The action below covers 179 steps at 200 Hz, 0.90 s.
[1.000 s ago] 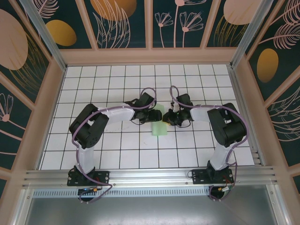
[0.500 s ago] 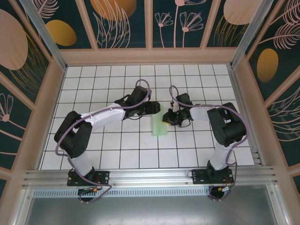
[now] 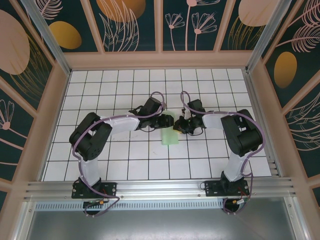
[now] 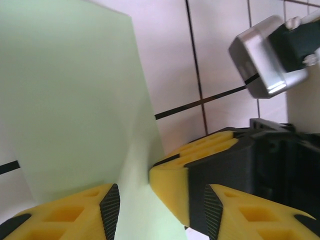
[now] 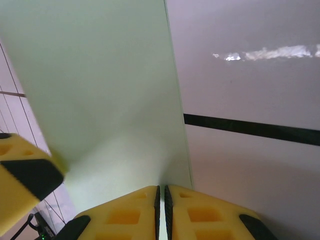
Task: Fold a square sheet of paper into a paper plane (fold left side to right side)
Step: Hold the square sheet of paper at the center of the table.
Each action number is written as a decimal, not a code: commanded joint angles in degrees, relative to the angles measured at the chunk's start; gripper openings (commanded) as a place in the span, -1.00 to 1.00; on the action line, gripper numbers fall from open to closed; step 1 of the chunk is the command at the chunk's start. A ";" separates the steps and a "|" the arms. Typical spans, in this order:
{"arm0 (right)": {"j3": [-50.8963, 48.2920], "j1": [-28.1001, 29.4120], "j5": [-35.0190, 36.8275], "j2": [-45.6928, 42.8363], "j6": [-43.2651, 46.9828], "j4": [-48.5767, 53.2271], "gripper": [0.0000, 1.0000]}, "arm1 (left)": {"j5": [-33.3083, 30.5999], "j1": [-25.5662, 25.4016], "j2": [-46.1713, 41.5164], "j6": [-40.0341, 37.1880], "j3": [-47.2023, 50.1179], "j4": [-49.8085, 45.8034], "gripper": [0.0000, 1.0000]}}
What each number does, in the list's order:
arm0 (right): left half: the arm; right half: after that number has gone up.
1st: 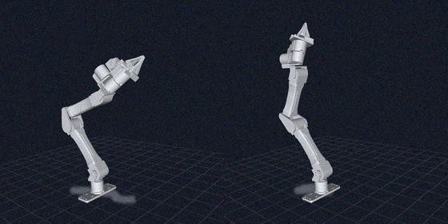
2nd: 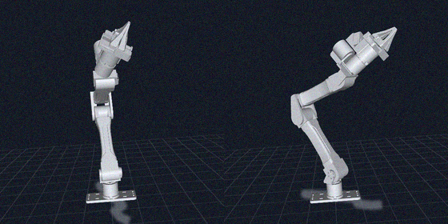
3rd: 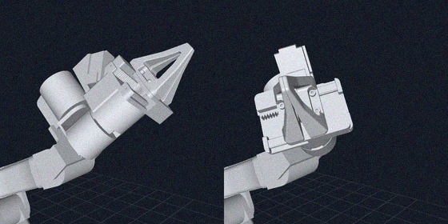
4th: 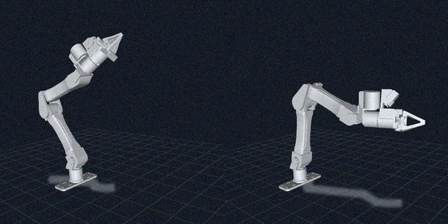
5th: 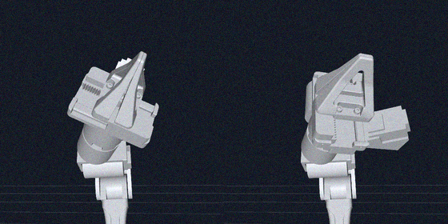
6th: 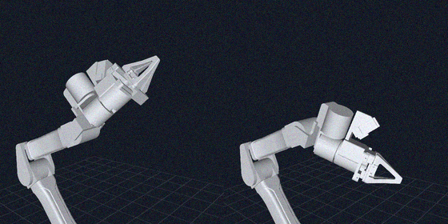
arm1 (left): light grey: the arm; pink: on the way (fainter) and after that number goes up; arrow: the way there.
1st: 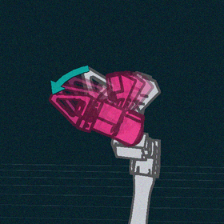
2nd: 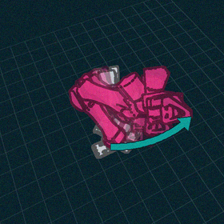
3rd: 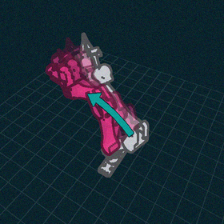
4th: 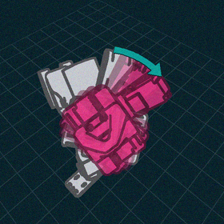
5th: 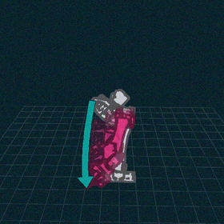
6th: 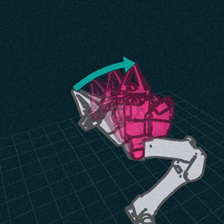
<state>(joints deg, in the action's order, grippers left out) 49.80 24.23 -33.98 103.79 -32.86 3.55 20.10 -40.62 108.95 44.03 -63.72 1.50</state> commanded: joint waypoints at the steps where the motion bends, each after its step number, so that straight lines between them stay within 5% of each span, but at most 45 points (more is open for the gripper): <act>1: -0.11 0.74 5.23 2.68 1.73 4.19 -0.65 | -2.72 -0.13 1.66 -0.92 0.56 -1.46 0.01; 179: 4.51 -0.45 1.41 -5.09 2.91 3.01 -0.64 | -3.78 -0.20 3.46 -3.82 4.30 -1.26 0.00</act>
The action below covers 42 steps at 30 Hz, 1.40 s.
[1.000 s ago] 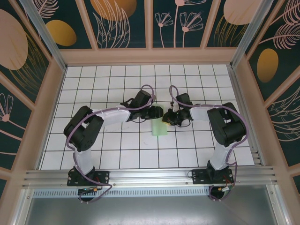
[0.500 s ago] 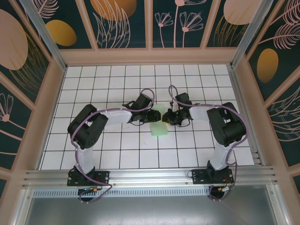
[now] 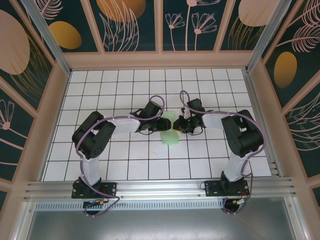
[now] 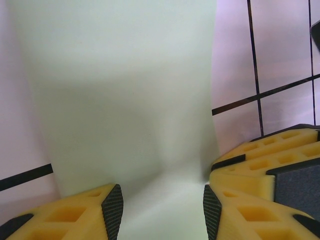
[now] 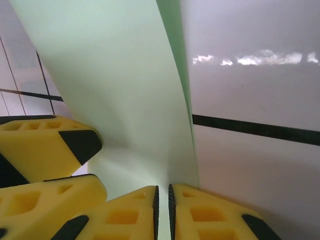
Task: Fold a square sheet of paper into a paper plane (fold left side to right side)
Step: Hold the square sheet of paper at the center of the table, then first fold the square sheet of paper in half at the center of the table.
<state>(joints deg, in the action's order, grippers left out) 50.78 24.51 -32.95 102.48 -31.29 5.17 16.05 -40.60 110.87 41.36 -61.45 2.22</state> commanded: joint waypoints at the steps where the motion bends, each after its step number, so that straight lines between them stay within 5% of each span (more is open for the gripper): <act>1: 3.66 -0.85 0.36 -3.77 1.24 1.45 -0.64 | 0.28 -0.20 1.54 -1.18 2.03 -1.97 0.00; 14: 15.10 -1.72 -0.04 7.47 -3.15 -1.38 -0.77 | 0.29 -0.80 2.25 -1.17 1.95 -1.60 -0.01; 42: 13.39 -1.04 5.08 16.22 -3.16 -0.39 -0.78 | 6.70 -2.01 -4.35 -10.94 9.59 3.99 0.13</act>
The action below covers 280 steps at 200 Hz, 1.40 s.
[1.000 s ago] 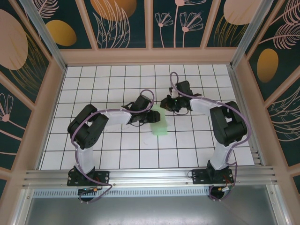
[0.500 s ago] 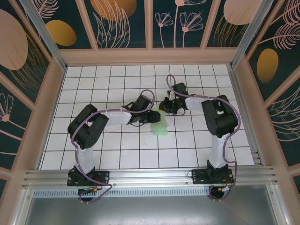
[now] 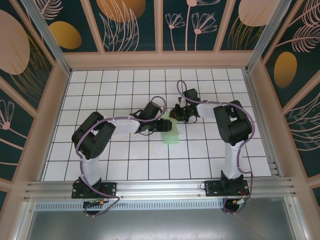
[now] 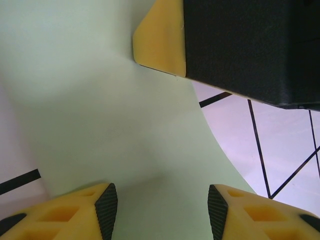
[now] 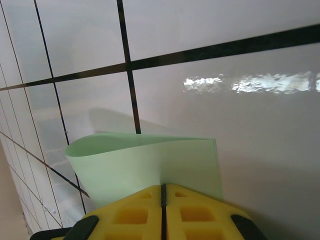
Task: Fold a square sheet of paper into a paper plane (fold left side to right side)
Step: First fold the square sheet of paper in half at the center of the table.
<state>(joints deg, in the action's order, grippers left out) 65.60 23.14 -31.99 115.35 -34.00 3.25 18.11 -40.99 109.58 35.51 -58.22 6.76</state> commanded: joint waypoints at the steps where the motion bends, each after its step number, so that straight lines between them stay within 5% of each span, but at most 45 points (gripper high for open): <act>1: -1.65 0.38 4.12 3.36 -0.54 1.46 -0.78 | 4.75 -1.78 -3.84 -5.24 7.39 0.29 0.13; 68: -2.06 0.77 4.18 3.32 -0.54 1.73 -0.79 | 5.46 -3.65 -9.15 -5.73 12.19 5.22 0.15; 135: -1.93 1.04 4.11 2.84 -0.26 1.94 -0.78 | -2.19 -3.76 -18.26 -2.49 13.00 4.40 0.23; 218: -1.62 1.19 3.85 2.88 -0.17 2.13 -0.78 | -1.58 -3.68 -5.10 -3.12 4.57 3.05 0.24; 280: -1.53 1.15 4.26 3.09 -0.10 2.28 -0.78 | 2.37 -4.05 -3.86 -3.04 7.48 5.49 0.22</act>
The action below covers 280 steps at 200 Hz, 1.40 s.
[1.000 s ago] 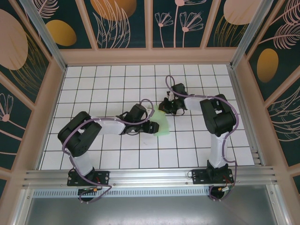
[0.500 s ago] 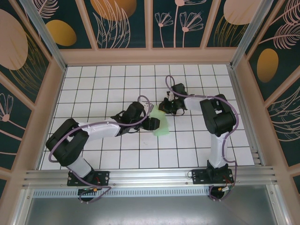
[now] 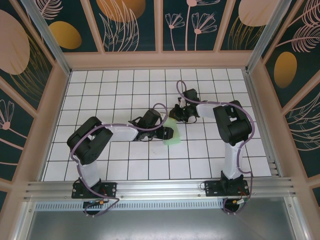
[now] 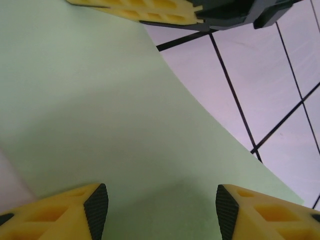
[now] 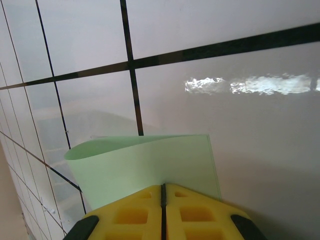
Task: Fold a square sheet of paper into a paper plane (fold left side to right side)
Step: First fold the square sheet of paper in half at the center of the table.
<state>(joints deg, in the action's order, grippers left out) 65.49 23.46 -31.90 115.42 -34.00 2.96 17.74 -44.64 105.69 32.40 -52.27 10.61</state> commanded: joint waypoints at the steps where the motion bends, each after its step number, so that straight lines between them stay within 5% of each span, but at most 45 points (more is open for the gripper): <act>1: -1.42 0.85 4.19 3.04 -0.10 2.57 -0.78 | 2.74 -0.42 -0.01 0.05 1.63 1.62 0.22; 280: -1.95 0.97 4.21 3.21 -0.89 2.20 -0.78 | 3.63 -10.50 -3.41 4.05 13.28 7.54 0.18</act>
<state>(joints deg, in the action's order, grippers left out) 65.49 23.68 -31.51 115.42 -34.02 2.81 18.92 -53.28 102.02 33.45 -41.98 23.14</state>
